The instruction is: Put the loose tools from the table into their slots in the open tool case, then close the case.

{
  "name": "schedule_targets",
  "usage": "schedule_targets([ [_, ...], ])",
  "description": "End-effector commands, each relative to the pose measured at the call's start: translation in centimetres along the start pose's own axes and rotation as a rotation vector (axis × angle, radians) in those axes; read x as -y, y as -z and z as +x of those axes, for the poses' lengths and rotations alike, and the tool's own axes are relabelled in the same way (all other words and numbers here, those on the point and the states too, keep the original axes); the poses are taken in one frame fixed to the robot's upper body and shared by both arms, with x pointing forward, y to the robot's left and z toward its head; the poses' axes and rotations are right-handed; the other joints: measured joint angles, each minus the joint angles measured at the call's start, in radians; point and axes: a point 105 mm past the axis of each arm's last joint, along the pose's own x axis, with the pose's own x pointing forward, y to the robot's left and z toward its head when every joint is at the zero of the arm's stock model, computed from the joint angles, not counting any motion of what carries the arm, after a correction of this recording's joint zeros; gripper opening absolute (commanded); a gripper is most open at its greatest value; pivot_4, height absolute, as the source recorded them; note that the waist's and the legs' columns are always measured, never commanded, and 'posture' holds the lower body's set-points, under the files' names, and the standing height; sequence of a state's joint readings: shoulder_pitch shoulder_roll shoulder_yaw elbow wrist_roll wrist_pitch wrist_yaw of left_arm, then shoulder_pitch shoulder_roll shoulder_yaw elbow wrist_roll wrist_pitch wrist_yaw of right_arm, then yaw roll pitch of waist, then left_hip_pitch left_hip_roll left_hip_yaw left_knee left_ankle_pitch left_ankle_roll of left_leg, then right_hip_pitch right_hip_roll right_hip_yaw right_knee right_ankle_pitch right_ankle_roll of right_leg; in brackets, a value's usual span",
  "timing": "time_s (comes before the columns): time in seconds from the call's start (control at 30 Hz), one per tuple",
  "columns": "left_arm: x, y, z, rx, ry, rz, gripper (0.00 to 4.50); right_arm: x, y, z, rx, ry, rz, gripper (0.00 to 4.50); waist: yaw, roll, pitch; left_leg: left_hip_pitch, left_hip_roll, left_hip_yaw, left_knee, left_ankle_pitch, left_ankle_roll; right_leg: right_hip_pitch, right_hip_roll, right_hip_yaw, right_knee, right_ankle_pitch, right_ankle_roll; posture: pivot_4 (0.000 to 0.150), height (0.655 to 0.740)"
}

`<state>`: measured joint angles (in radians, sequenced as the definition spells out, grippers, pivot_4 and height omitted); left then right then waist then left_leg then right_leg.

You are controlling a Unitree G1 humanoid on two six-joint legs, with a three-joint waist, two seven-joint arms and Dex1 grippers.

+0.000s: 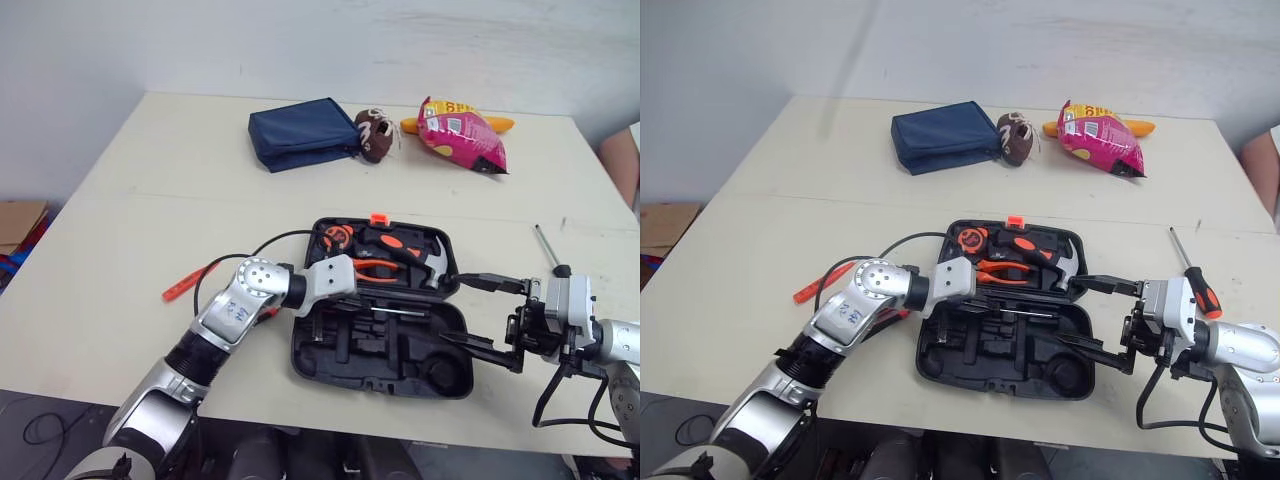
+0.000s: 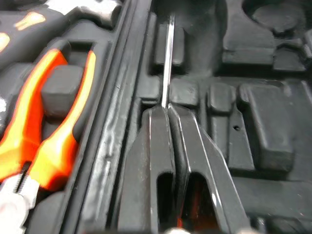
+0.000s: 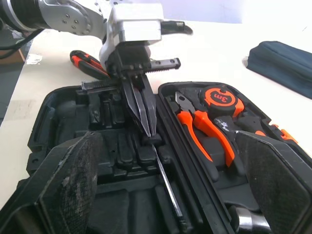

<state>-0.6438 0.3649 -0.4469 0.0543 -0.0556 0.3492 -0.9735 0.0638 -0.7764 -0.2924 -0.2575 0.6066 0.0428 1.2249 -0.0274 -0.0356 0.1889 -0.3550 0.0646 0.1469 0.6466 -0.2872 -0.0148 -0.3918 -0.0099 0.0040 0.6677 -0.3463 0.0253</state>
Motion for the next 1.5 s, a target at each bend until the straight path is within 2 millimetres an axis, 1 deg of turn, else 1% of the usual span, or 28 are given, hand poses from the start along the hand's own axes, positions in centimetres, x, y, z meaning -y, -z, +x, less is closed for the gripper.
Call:
schedule_targets([
  [0.03,0.0,1.7,0.3,-0.092,-0.008,-0.072,0.03,0.2,-1.2,-0.5,0.017,0.015,-0.050,4.50,0.000,0.000,0.000,0.000,0.000,0.000,0.000,0.000,0.000,0.000,0.000,0.000,0.000,0.000,0.000,0.150,0.7400],
  [0.13,0.5,1.6,0.6,-0.105,0.023,-0.103,0.03,0.0,-1.0,-0.6,0.016,0.019,-0.045,4.50,0.001,0.000,0.000,0.000,0.000,0.000,0.000,0.000,0.000,0.001,0.000,0.000,0.000,0.000,0.000,0.150,0.7400],
  [0.27,1.3,2.3,1.1,-0.179,0.068,-0.110,0.03,-0.1,-0.8,-0.6,0.017,0.025,-0.040,4.50,0.001,0.000,0.000,0.000,0.000,0.000,0.000,0.000,0.000,0.001,0.000,0.000,0.000,0.000,0.000,0.150,0.7400],
  [0.33,1.3,2.4,1.3,-0.201,0.071,-0.101,0.03,-0.2,-0.8,-0.6,0.020,0.032,-0.039,4.50,0.001,0.000,-0.001,0.001,0.000,0.000,0.000,0.000,0.000,0.001,0.000,0.000,-0.001,0.000,0.000,0.150,0.7400],
  [0.4,0.9,1.4,1.2,-0.154,0.049,-0.088,0.03,-0.1,-0.8,-0.7,0.021,0.044,-0.042,4.50,0.002,0.000,-0.001,0.001,0.000,0.000,0.000,0.000,0.000,0.002,0.000,0.000,-0.001,0.000,0.000,0.150,0.7400],
  [0.47,0.3,-0.2,0.6,-0.057,0.028,-0.056,0.03,-0.1,-0.8,-0.9,0.014,0.057,-0.044,4.50,0.002,0.000,-0.001,0.001,0.000,0.000,0.000,0.000,0.000,0.002,0.000,0.000,-0.002,0.000,0.000,0.150,0.7400],
  [0.53,0.0,-0.2,-0.4,-0.061,0.014,-0.046,0.03,0.0,-0.6,-1.2,0.005,0.071,-0.045,4.50,0.000,0.000,-0.001,0.000,0.000,0.000,0.000,0.000,0.001,0.001,0.000,0.000,-0.002,0.000,0.000,0.150,0.7400],
  [0.63,-0.4,0.0,-1.1,-0.076,-0.004,-0.034,0.03,0.0,-0.5,-1.4,-0.002,0.082,-0.046,4.50,-0.005,0.001,-0.001,0.000,0.000,0.000,-0.001,0.000,0.000,0.000,0.000,0.000,-0.002,0.000,0.000,0.150,0.7400],
  [0.73,-1.0,-2.9,-2.5,0.089,-0.030,0.048,0.03,0.2,-0.4,-1.7,-0.007,0.101,-0.046,4.50,-0.011,0.001,-0.001,0.000,0.001,0.000,-0.001,0.000,-0.001,0.000,0.001,0.000,-0.001,0.000,0.000,0.150,0.7400],
  [0.77,-1.2,-4.2,-3.5,0.173,-0.051,0.075,0.03,0.3,-0.5,-2.0,-0.008,0.116,-0.048,4.50,-0.010,0.001,-0.001,0.000,0.001,0.000,-0.002,0.000,-0.001,-0.001,0.001,0.000,-0.001,0.000,0.000,0.150,0.7400],
  [0.8,-1.6,-5.0,-4.6,0.234,-0.084,0.094,0.03,0.4,-0.5,-2.3,-0.014,0.128,-0.051,4.50,-0.009,0.001,-0.001,0.000,0.001,0.000,-0.002,0.000,-0.001,-0.001,0.001,0.000,-0.001,0.000,0.000,0.150,0.7400],
  [0.83,-1.8,-5.4,-5.8,0.273,-0.102,0.092,0.03,0.5,-0.5,-2.7,-0.021,0.141,-0.053,4.50,-0.009,0.001,-0.001,-0.001,0.001,0.000,-0.002,0.000,-0.001,-0.002,0.001,0.000,-0.001,0.000,0.000,0.150,0.7400],
  [0.9,-1.9,-5.4,-7.4,0.308,-0.121,0.102,0.03,0.6,-0.5,-3.4,-0.031,0.161,-0.056,4.50,-0.007,0.001,-0.001,-0.001,0.001,0.000,-0.002,0.000,-0.001,-0.002,0.001,0.000,-0.001,0.000,0.000,0.150,0.7400],
  [0.93,-2.1,-5.1,-8.7,0.327,-0.142,0.090,0.03,0.8,-0.5,-4.0,-0.041,0.183,-0.055,4.50,-0.006,0.001,-0.001,-0.001,0.001,0.000,-0.002,0.000,-0.001,-0.002,0.001,0.000,-0.001,0.000,0.000,0.150,0.7400],
  [0.97,-2.2,-4.7,-10.5,0.347,-0.178,0.080,0.26,0.9,-0.4,-4.9,-0.056,0.210,-0.054,4.50,-0.007,0.001,-0.001,-0.001,0.001,0.000,-0.002,0.000,-0.001,-0.002,0.001,0.000,-0.002,0.000,0.000,0.150,0.7400],
  [1.03,-2.1,-2.0,-13.9,0.274,-0.263,0.051,0.78,1.4,-0.1,-7.2,-0.076,0.310,-0.053,4.50,-0.013,0.002,-0.001,-0.001,0.001,0.001,-0.003,0.000,-0.001,-0.002,0.001,0.000,-0.002,0.000,0.000,0.150,0.7400],
  [1.07,-2.0,-0.8,-15.3,0.244,-0.317,0.029,1.18,1.6,0.1,-8.3,-0.090,0.357,-0.056,4.50,-0.013,0.002,-0.001,0.000,0.001,0.001,-0.004,0.000,-0.002,-0.002,0.001,0.000,-0.003,0.000,0.000,0.150,0.7400],
  [1.13,-1.9,1.5,-18.0,0.199,-0.435,-0.009,2.10,1.6,0.6,-10.3,-0.125,0.435,-0.060,4.50,-0.011,0.001,0.000,0.000,0.001,0.001,-0.006,0.000,-0.002,-0.002,0.001,0.000,-0.005,0.000,0.000,0.150,0.7400],
  [1.2,-1.1,3.6,-20.6,0.124,-0.522,-0.017,3.01,1.3,1.4,-12.4,-0.169,0.501,-0.068,4.50,-0.009,0.001,0.000,0.000,0.001,0.001,-0.007,-0.001,-0.001,-0.002,0.000,0.000,-0.007,0.000,0.000,0.150,0.7400],
  [1.27,-0.7,5.3,-23.9,0.029,-0.651,-0.017,3.94,0.9,2.2,-15.4,-0.217,0.610,-0.072,4.50,-0.007,0.001,0.000,0.000,0.000,0.001,-0.009,-0.002,0.000,-0.001,-0.001,0.000,-0.008,0.000,0.000,0.150,0.7400],
  [1.3,-0.6,5.7,-25.6,0.000,-0.720,-0.012,4.45,0.6,2.6,-16.9,-0.243,0.667,-0.073,4.50,-0.004,0.000,0.000,0.000,0.000,0.001,-0.011,-0.002,0.000,-0.001,-0.001,0.000,-0.009,0.000,0.000,0.150,0.7400],
  [1.37,-0.4,6.1,-27.7,-0.020,-0.808,-0.021,4.45,0.2,3.2,-18.8,-0.274,0.735,-0.070,4.50,0.000,0.000,0.000,0.000,0.000,0.001,-0.014,-0.004,0.003,-0.001,-0.001,-0.001,-0.011,0.000,-0.001,0.150,0.7400],
  [1.4,0.2,7.2,-29.7,-0.057,-0.879,-0.053,4.45,-0.3,3.8,-20.3,-0.299,0.810,-0.056,4.50,0.000,0.001,0.000,0.001,0.000,0.001,-0.014,-0.005,0.003,-0.001,-0.002,-0.001,-0.012,0.000,-0.001,0.150,0.7400],
  [1.43,0.8,7.9,-31.1,-0.085,-0.927,-0.076,4.45,-0.7,4.1,-21.4,-0.317,0.860,-0.048,4.50,-0.001,0.001,0.000,0.001,-0.001,0.001,-0.015,-0.005,0.004,-0.001,-0.002,-0.001,-0.012,0.000,-0.001,0.150,0.7400],
  [1.47,2.1,9.7,-33.5,-0.133,-0.998,-0.144,4.45,-1.7,4.8,-23.2,-0.348,0.942,-0.026,4.50,-0.003,0.001,0.000,0.001,-0.001,0.001,-0.016,-0.005,0.004,-0.001,-0.002,-0.001,-0.012,0.000,-0.001,0.150,0.7400],
  [1.5,3.2,10.9,-35.0,-0.163,-1.040,-0.187,4.45,-2.4,5.2,-24.2,-0.369,0.992,-0.012,4.50,-0.006,0.001,-0.001,0.002,-0.001,0.002,-0.017,-0.005,0.003,-0.001,-0.003,-0.001,-0.012,-0.001,-0.002,0.150,0.7400],
])
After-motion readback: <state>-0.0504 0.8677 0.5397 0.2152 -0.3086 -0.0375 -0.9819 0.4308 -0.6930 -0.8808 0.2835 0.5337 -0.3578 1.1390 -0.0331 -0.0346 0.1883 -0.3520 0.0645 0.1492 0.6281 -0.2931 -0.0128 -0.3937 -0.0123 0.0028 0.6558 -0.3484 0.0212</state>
